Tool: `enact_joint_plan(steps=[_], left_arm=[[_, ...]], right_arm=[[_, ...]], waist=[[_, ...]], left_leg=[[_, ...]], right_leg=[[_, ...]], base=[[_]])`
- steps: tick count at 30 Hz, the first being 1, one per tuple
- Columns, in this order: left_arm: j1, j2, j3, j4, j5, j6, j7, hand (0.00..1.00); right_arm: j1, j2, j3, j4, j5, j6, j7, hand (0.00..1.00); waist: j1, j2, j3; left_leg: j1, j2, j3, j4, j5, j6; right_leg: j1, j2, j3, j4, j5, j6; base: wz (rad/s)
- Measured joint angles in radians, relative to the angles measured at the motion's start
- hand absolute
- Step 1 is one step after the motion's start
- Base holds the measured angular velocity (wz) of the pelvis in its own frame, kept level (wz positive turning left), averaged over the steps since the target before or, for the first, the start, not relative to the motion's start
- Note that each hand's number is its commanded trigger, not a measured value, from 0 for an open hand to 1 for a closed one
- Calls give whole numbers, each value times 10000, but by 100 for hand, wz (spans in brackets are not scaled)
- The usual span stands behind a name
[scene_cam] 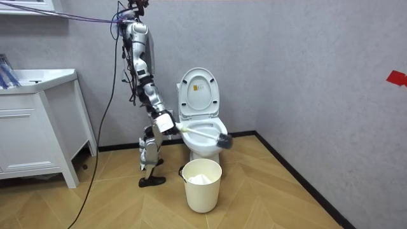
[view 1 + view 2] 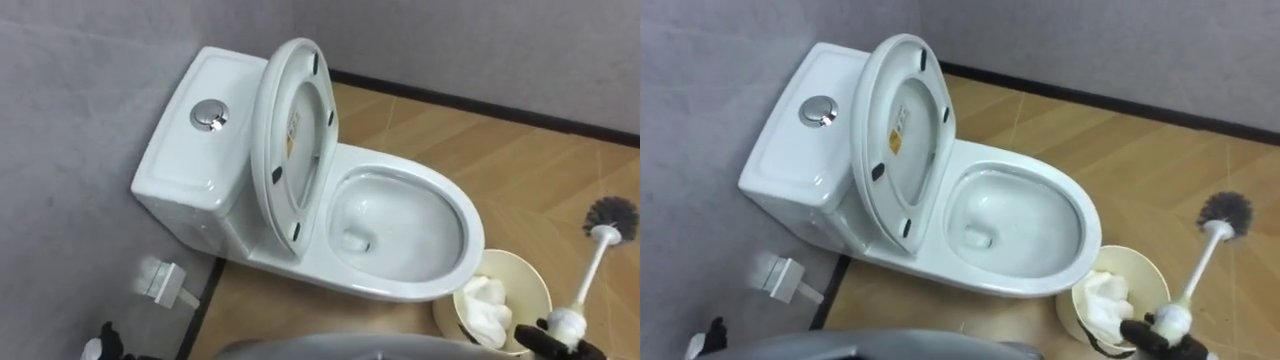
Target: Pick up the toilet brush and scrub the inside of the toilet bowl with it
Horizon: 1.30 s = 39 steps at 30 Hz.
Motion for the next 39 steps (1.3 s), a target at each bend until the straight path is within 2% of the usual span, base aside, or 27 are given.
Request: enact_joint_plan(steps=[5,6,7,8,14,20,25,29,33,39], left_arm=[[-38,2,-87,73,14,190,-381,0],[-69,12,-140,173,94,289,-485,0],[-83,13,-180,212,123,325,-499,0],[-101,12,-208,224,244,390,-588,0],[-110,11,-219,224,606,671,-855,0],[-79,8,-211,275,1031,776,-869,0],[-25,-63,-218,329,1195,1054,-898,0],[96,-81,-367,337,1193,1171,-935,0],[138,-93,-473,366,1202,1208,-936,0],[106,-128,-474,439,1197,1328,-938,0]], right_arm=[[-17,97,158,344,-1173,233,132,100],[-26,98,197,344,-1588,331,187,65],[-27,98,212,344,-1773,365,217,65],[-36,98,270,343,-2135,404,253,0],[-613,92,469,348,-3316,530,521,0],[-813,117,992,365,-3346,630,998,0],[-785,121,1079,783,-3342,794,1220,0],[-758,121,1072,1255,-3552,880,1297,0],[-767,121,1060,1505,-3674,1061,1299,0],[-686,129,1057,1931,-3585,1085,1292,0]], waist=[[-195,81,-5],[-225,90,-4],[-226,95,-4],[-224,97,-5],[-194,80,-12],[-122,18,-20],[-74,0,-28],[-116,67,1],[-167,124,-7],[-214,244,-24]], left_leg=[[52,71,347,-2,-119,9],[47,73,379,-3,-122,11],[46,72,382,-3,-126,9],[43,77,384,-3,-145,0],[36,82,385,-2,-185,-19],[43,65,386,4,-189,-13],[85,69,385,36,-189,-13],[123,79,384,35,-189,-13],[150,86,379,27,-192,-9],[244,80,342,18,-193,-8]], right_leg=[[-31,58,306,-36,96,12],[-55,59,327,-36,102,11],[-60,60,335,-41,103,12],[-68,67,350,-50,103,12],[-89,84,418,-88,101,13],[-85,69,430,-94,98,18],[-51,69,469,-87,98,17],[-40,70,474,-93,76,18],[-40,74,435,-58,55,21],[105,73,431,-64,55,20]], base=[[-23],[-9],[-6],[0],[0],[0],[-2],[-1],[0],[2]])
